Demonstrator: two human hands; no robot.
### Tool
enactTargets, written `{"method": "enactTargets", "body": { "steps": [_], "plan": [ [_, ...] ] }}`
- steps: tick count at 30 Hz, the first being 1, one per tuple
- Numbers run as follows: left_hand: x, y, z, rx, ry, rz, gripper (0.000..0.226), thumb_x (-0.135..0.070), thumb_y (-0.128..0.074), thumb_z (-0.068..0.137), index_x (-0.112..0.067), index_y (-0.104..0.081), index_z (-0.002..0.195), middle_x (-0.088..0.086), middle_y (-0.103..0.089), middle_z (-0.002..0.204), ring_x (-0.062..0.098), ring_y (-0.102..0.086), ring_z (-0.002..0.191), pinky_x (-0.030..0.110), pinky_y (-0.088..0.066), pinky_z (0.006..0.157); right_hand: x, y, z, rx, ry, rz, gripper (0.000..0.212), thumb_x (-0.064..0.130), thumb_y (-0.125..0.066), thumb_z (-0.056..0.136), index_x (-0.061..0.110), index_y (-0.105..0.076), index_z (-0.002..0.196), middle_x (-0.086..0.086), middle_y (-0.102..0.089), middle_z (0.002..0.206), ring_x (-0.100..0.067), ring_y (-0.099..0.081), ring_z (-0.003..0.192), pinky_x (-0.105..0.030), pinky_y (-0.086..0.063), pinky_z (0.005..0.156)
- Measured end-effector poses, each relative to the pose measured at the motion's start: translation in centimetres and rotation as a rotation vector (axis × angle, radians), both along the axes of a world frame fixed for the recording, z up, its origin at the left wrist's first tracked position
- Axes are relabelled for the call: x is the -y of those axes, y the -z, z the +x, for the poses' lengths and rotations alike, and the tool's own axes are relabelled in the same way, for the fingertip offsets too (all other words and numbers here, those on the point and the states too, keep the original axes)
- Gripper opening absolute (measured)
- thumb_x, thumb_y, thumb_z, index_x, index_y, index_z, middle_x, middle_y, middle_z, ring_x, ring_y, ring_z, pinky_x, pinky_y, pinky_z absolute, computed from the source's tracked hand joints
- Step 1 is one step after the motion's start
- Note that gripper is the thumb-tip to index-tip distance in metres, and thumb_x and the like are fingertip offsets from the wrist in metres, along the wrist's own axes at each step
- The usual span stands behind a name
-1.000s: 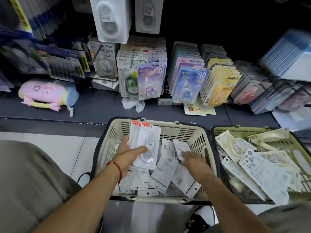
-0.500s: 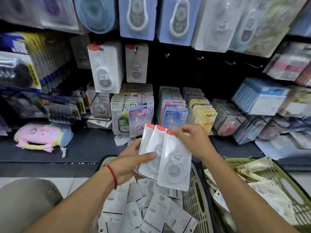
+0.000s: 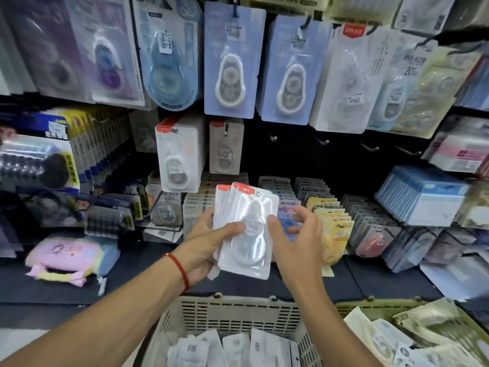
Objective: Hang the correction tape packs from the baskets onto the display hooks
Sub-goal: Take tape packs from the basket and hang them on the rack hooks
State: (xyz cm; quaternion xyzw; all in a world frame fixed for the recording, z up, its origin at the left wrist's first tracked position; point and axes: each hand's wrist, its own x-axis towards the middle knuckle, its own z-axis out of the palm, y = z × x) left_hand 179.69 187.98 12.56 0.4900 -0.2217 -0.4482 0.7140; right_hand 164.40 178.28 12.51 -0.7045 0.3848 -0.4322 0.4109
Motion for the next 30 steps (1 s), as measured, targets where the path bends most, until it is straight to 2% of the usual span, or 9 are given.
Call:
{"method": "enactTargets", "body": {
  "steps": [2,5,8,10,11,13,19,24,30],
  "plan": [
    [-0.3,-0.5,1.0,-0.004,-0.049,-0.057,0.078,-0.013,-0.087,0.068,-0.02,-0.055,0.138,0.015,-0.075,0.125,0.039,-0.075,0.108,0.049,-0.065,0.079,-0.7,0.1,0.3,-0.04,-0.146,0.085,0.054,0.065,-0.072,0.084,0.034,-0.056,0.125,0.019,-0.061,0.116,0.004,-0.062,0.095,-0.012,-0.049,0.071],
    [-1.0,-1.1,1.7,0.041,-0.107,-0.097,0.078,-0.016,-0.094,0.065,-0.026,-0.056,0.132,0.01,-0.078,0.119,0.035,-0.078,0.101,0.051,-0.064,0.076,-1.2,0.4,1.2,0.042,-0.32,0.15,0.032,0.045,-0.078,0.09,0.033,-0.067,0.117,0.015,-0.077,0.105,-0.003,-0.072,0.091,-0.021,-0.058,0.076],
    [-1.8,-1.6,2.2,0.074,-0.105,-0.137,0.08,-0.021,-0.097,0.067,-0.03,-0.055,0.135,0.008,-0.077,0.122,0.038,-0.076,0.103,0.07,-0.053,0.088,-1.3,0.0,2.0,0.167,-0.36,0.198,0.033,0.037,-0.077,0.091,0.026,-0.068,0.121,0.01,-0.079,0.109,-0.012,-0.076,0.097,-0.026,-0.062,0.071],
    [-2.3,-1.9,2.7,0.049,-0.124,-0.164,0.084,-0.024,-0.096,0.065,-0.03,-0.054,0.137,0.008,-0.076,0.124,0.039,-0.077,0.104,0.075,-0.054,0.088,-1.4,-0.3,2.5,0.219,-0.37,0.207,0.039,0.038,-0.078,0.091,0.022,-0.068,0.124,0.006,-0.08,0.11,-0.014,-0.077,0.099,-0.025,-0.061,0.067],
    [-2.6,-2.1,2.9,0.048,-0.144,-0.176,0.086,-0.025,-0.097,0.062,-0.029,-0.055,0.137,0.008,-0.077,0.123,0.037,-0.077,0.104,0.072,-0.057,0.086,-1.5,-0.5,2.9,0.228,-0.367,0.192,0.041,0.041,-0.08,0.091,0.022,-0.067,0.124,0.006,-0.08,0.111,-0.014,-0.077,0.1,-0.025,-0.062,0.071],
    [-3.0,-2.4,3.2,0.089,-0.217,-0.19,0.09,-0.025,-0.101,0.055,-0.029,-0.058,0.134,0.005,-0.078,0.121,0.03,-0.077,0.106,0.053,-0.064,0.082,-1.7,-0.8,3.5,0.237,-0.348,0.147,0.039,0.043,-0.076,0.091,0.024,-0.066,0.124,0.007,-0.08,0.112,-0.012,-0.077,0.102,-0.023,-0.06,0.081],
    [-4.6,-2.7,5.8,0.288,-0.553,-0.222,0.073,-0.022,-0.096,0.061,-0.048,-0.059,0.118,-0.021,-0.076,0.109,0.001,-0.074,0.098,0.015,-0.059,0.072,0.1,-2.9,5.8,0.29,-0.271,0.103,0.023,0.021,-0.069,0.102,0.026,-0.063,0.123,0.005,-0.079,0.111,-0.014,-0.077,0.102,-0.028,-0.059,0.08],
    [-5.5,-2.9,6.5,0.28,-0.607,-0.229,0.066,-0.038,-0.094,0.053,-0.065,-0.061,0.103,-0.022,-0.076,0.109,0.0,-0.075,0.098,0.017,-0.06,0.07,0.9,-4.1,8.3,0.343,-0.273,0.182,0.023,0.016,-0.067,0.102,0.02,-0.063,0.124,0.006,-0.081,0.105,-0.013,-0.078,0.098,-0.019,-0.059,0.071],
    [-5.8,-3.3,6.6,0.228,-0.618,-0.254,0.072,-0.037,-0.094,0.051,-0.055,-0.06,0.113,-0.018,-0.077,0.11,0.003,-0.075,0.098,0.017,-0.061,0.069,0.3,-3.8,9.1,0.359,-0.285,0.179,0.029,0.017,-0.07,0.1,0.016,-0.064,0.128,-0.001,-0.082,0.105,-0.016,-0.079,0.096,-0.019,-0.059,0.072]
  ]
}}
